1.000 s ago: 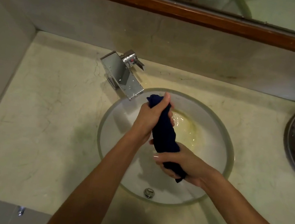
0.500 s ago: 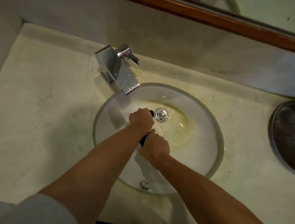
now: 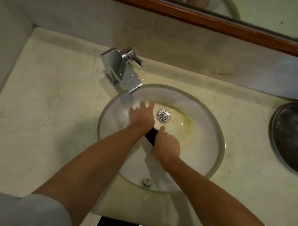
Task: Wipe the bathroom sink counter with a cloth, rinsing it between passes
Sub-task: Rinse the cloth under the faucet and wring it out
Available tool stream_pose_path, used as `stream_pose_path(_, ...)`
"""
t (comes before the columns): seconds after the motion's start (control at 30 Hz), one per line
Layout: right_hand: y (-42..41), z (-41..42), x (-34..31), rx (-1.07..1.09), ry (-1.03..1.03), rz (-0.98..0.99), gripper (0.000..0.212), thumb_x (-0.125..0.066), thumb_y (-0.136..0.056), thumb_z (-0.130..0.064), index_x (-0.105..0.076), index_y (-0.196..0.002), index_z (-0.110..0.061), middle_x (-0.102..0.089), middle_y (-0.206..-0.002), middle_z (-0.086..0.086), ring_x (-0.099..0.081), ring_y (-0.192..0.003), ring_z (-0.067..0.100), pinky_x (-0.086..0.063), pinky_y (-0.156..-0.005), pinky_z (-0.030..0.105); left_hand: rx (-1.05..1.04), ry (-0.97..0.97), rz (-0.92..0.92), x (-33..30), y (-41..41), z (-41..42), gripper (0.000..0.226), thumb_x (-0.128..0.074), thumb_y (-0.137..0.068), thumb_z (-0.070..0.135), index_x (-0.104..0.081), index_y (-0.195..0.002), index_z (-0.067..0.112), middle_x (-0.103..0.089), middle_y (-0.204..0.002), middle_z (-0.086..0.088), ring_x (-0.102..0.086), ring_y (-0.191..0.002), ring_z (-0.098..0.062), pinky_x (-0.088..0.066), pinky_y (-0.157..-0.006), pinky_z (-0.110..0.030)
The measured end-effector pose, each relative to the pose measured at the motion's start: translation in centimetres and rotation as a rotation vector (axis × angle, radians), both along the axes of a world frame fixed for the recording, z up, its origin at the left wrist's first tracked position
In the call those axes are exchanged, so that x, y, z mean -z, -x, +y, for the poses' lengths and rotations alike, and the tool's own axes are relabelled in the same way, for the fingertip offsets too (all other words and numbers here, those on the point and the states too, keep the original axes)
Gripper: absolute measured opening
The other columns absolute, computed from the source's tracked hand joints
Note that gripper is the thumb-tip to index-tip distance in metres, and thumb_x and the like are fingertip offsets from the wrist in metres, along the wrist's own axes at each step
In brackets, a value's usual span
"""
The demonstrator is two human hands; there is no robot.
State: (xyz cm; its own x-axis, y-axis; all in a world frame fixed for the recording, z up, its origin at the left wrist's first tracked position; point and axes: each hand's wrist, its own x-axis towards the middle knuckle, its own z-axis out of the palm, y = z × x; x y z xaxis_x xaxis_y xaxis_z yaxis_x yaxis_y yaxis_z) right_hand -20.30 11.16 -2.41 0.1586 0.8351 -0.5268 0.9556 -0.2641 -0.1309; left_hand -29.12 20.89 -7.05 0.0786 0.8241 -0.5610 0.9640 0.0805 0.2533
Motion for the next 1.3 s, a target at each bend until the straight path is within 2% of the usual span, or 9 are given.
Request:
stream_pose_path(0.13, -5.1, 2.1, -3.1, 0.276, -0.148, 0.04, 0.058, -0.072, -0.082, -0.021, -0.046, -0.128, 0.003, -0.066, -0.109, 0.018, -0.066, -0.101, 0.04, -0.047, -0.071, 0.038, -0.384, -0.03, -0.172, -0.8, 3.6, -1.9, 0.056, -0.044, -0.103, 0.039, -0.036, -0.15, 0.011, -0.041, -0.151, -0.021, -0.045, -0.137, -0.039, -0.035, -0.113, -0.05)
stream_pose_path(0.27, -7.4, 2.1, -4.6, 0.391, -0.267, 0.159, 0.047, -0.068, -0.08, -0.029, -0.052, -0.114, -0.001, -0.069, -0.094, 0.017, -0.067, -0.083, 0.039, -0.047, -0.061, 0.035, -0.756, 0.566, -0.769, -3.6, 1.2, -4.8, 0.066, -0.037, -0.105, 0.059, -0.066, -0.12, 0.002, -0.069, -0.126, -0.02, -0.069, -0.104, -0.032, -0.054, -0.088, -0.041)
stream_pose_path(0.33, -7.5, 1.6, -5.1, 0.389, -0.265, 0.194, 0.047, -0.07, -0.081, -0.033, -0.054, -0.115, -0.005, -0.07, -0.09, 0.013, -0.068, -0.079, 0.035, -0.047, -0.059, 0.033, -0.85, 0.644, -0.997, -4.9, -0.8, -5.3, 0.076, -0.04, -0.1, 0.067, -0.067, -0.122, 0.0, -0.068, -0.127, -0.025, -0.071, -0.105, -0.033, -0.054, -0.095, -0.04)
stream_pose_path(0.4, -7.5, 1.1, -5.9, 0.375, -0.268, 0.243, 0.059, -0.077, -0.078, -0.043, -0.055, -0.121, -0.01, -0.073, -0.095, 0.008, -0.069, -0.082, 0.03, -0.05, -0.061, 0.032, -0.941, 0.663, -1.183, -6.4, -2.5, -5.3, 0.083, -0.048, -0.097, 0.067, -0.055, -0.14, -0.004, -0.06, -0.131, -0.03, -0.064, -0.119, -0.039, -0.05, -0.105, -0.04)
stream_pose_path(0.5, -7.3, 0.0, -7.2, 0.347, -0.284, 0.411, 0.079, -0.085, -0.069, -0.06, -0.05, -0.128, -0.02, -0.069, -0.102, -0.008, -0.069, -0.083, 0.018, -0.058, -0.068, 0.036, -1.046, 0.64, -1.378, -8.3, -3.8, -4.6, 0.062, -0.063, -0.097, 0.051, -0.058, -0.141, 0.007, -0.068, -0.13, -0.019, -0.071, -0.112, -0.026, -0.058, -0.09, -0.033)
stream_pose_path(0.77, -9.2, 0.2, -10.4, 0.789, -0.201, 1.087, 0.027, -0.071, -0.095, -0.04, -0.074, -0.114, -0.02, -0.08, -0.097, 0.001, -0.076, -0.088, 0.018, -0.059, -0.071, 0.028, -1.084, 0.388, -1.391, -10.3, -4.7, -4.5, 0.035, -0.05, -0.104, 0.022, -0.061, -0.13, 0.001, -0.074, -0.118, -0.016, -0.071, -0.109, -0.027, -0.057, -0.094, -0.039)
stream_pose_path(1.1, -11.1, 1.0, -11.5, 0.777, -0.371, 0.733, 0.021, -0.075, -0.089, -0.042, -0.077, -0.087, -0.021, -0.075, -0.079, 0.0, -0.072, -0.074, 0.02, -0.061, -0.074, 0.041, -0.69, 0.044, -0.737, -12.3, -5.0, -7.3, 0.057, -0.066, -0.091, 0.059, -0.058, -0.127, 0.015, -0.067, -0.121, -0.003, -0.065, -0.101, -0.015, -0.054, -0.091, -0.031)
stream_pose_path(1.2, -11.8, 1.7, -11.8, 1.049, -0.245, 0.896, 0.023, -0.084, -0.083, -0.034, -0.075, -0.092, -0.015, -0.072, -0.082, 0.005, -0.071, -0.078, 0.025, -0.062, -0.072, 0.041, -0.444, -0.178, -0.82, -13.4, -5.8, -9.5, 0.047, -0.076, -0.089, 0.041, -0.059, -0.128, 0.022, -0.062, -0.12, 0.008, -0.06, -0.105, -0.005, -0.052, -0.09, -0.025)
stream_pose_path(1.3, -12.6, 2.1, -12.6, 1.176, -0.142, 1.069, 0.026, -0.087, -0.081, -0.029, -0.066, -0.088, -0.015, -0.07, -0.082, 0.005, -0.068, -0.074, 0.02, -0.057, -0.062, 0.032, -0.126, -0.21, -0.793, -13.3, -7.0, -11.2, 0.077, -0.081, -0.079, 0.051, -0.048, -0.142, 0.022, -0.05, -0.136, 0.007, -0.052, -0.12, -0.005, -0.046, -0.101, -0.022)
